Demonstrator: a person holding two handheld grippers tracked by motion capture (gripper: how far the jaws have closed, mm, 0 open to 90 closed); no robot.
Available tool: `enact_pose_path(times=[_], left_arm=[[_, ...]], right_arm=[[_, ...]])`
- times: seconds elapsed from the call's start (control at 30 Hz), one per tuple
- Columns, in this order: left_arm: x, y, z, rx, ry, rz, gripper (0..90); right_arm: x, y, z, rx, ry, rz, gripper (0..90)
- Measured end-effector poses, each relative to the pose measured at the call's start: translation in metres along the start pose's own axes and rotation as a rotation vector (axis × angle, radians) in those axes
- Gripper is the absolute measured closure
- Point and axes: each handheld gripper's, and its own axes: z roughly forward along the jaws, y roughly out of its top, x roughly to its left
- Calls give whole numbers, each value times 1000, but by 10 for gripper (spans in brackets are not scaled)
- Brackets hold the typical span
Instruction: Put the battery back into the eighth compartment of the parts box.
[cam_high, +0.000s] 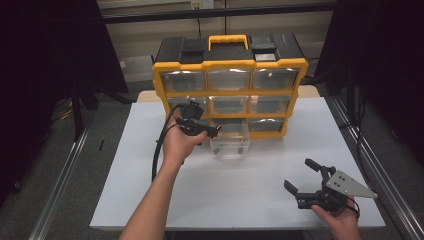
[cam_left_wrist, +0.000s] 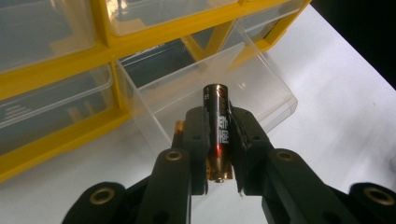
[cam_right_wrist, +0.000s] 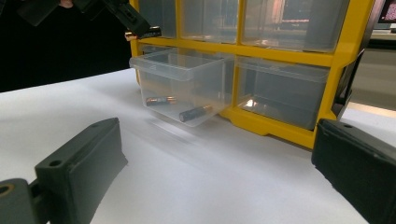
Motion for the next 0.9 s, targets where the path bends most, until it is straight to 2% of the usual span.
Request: enact_pose_path(times=[0.07, 0.17, 0.27, 0.4, 0.47, 0.7, 0.77, 0.9], left_arm=[[-2, 1, 2, -7, 1, -9, 775], [-2, 2, 5, -5, 2, 4, 774], [-2, 4, 9, -10, 4, -1, 775], [-2, 5, 13, -7, 14, 8, 775], [-4, 5, 15, -3, 36, 18, 775], [-9, 9, 22, -9, 41, 18, 774], [-10, 10, 24, 5, 47, 36, 775], [-11, 11, 29, -4, 43, 26, 775]], right_arm=[[0, 0, 0, 1, 0, 1, 16], [0, 0, 0, -1, 1, 0, 16], [0, 0, 0, 0, 1, 2, 16], [0, 0, -1, -1, -3, 1, 16], [-1, 0, -1, 0, -2, 1, 16], [0, 0, -1, -2, -2, -1, 16], [-1, 0, -1, -2, -4, -1, 16], [-1, 1, -2, -1, -1, -1, 16]])
